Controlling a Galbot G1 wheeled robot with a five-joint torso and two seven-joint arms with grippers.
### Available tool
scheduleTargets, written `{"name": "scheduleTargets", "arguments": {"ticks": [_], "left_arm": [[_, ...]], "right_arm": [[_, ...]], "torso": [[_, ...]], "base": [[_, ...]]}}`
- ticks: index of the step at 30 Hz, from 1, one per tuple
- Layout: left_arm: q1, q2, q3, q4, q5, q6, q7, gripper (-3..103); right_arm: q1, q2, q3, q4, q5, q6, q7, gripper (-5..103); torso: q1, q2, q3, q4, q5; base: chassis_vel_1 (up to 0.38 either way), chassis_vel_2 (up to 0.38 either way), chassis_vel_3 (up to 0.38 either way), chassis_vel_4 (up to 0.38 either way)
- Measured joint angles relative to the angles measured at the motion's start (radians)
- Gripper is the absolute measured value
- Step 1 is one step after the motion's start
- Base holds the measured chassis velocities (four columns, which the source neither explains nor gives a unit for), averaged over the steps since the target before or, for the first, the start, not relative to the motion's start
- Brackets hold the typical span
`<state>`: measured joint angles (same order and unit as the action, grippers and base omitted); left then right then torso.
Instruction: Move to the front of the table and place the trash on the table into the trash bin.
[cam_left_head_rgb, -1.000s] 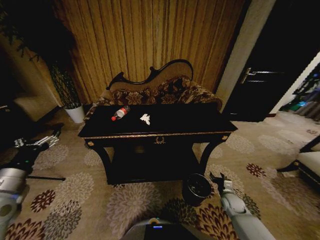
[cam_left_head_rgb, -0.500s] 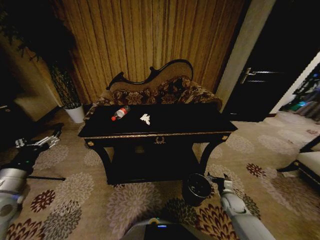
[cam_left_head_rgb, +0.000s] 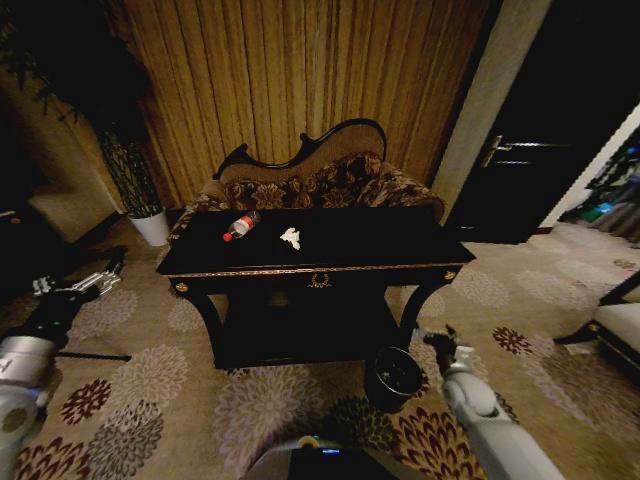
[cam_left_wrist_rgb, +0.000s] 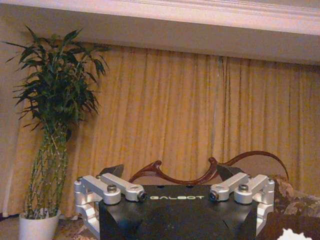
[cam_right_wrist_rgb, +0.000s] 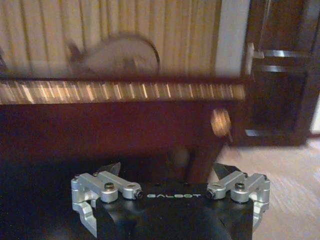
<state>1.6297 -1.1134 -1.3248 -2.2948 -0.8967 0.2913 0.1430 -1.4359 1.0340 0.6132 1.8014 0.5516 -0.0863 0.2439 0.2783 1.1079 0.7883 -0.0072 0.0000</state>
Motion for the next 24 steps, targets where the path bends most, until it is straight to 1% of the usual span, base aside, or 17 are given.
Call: {"name": "scheduleTargets", "arguments": {"ticks": [1, 3, 4, 8, 14, 24], "left_arm": [[0.000, 0.000, 0.000, 0.000, 0.000, 0.000, 0.000, 100], [0.000, -0.001, 0.000, 0.000, 0.000, 0.000, 0.000, 100], [0.000, -0.001, 0.000, 0.000, 0.000, 0.000, 0.000, 100], [-0.002, -0.007, 0.008, -0.001, 0.004, 0.000, -0.001, 100], [-0.002, -0.007, 0.012, -0.002, 0.015, 0.003, -0.001, 100], [-0.003, 0.003, 0.016, 0.007, 0.015, 0.033, -0.005, 100]], "right_arm": [[-0.001, -0.004, 0.004, 0.026, 0.009, 0.001, 0.001, 100], [-0.011, -0.021, 0.011, 0.132, 0.037, 0.003, 0.011, 100], [-0.011, -0.021, 0.011, 0.132, 0.037, 0.003, 0.011, 100], [-0.034, -0.042, 0.005, 0.289, 0.074, -0.008, 0.026, 100], [-0.048, -0.057, 0.002, 0.361, 0.082, -0.023, 0.035, 100], [-0.063, -0.111, 0.023, 0.441, 0.104, -0.033, 0.020, 100]], "torso": [[0.000, 0.000, 0.000, 0.0000, -0.0001], [0.000, 0.000, 0.000, 0.0002, -0.0001], [0.000, 0.000, 0.000, 0.0002, -0.0001], [0.000, 0.000, 0.000, 0.0001, -0.0002], [0.000, 0.000, 0.000, 0.0000, 0.0000], [0.000, 0.000, 0.000, 0.0001, 0.0000]], "base": [[0.000, 0.000, 0.000, 0.000], [0.000, 0.000, 0.000, 0.000], [0.000, 0.000, 0.000, 0.000], [0.000, 0.000, 0.000, 0.000], [0.000, 0.000, 0.000, 0.000], [0.000, 0.000, 0.000, 0.000]]}}
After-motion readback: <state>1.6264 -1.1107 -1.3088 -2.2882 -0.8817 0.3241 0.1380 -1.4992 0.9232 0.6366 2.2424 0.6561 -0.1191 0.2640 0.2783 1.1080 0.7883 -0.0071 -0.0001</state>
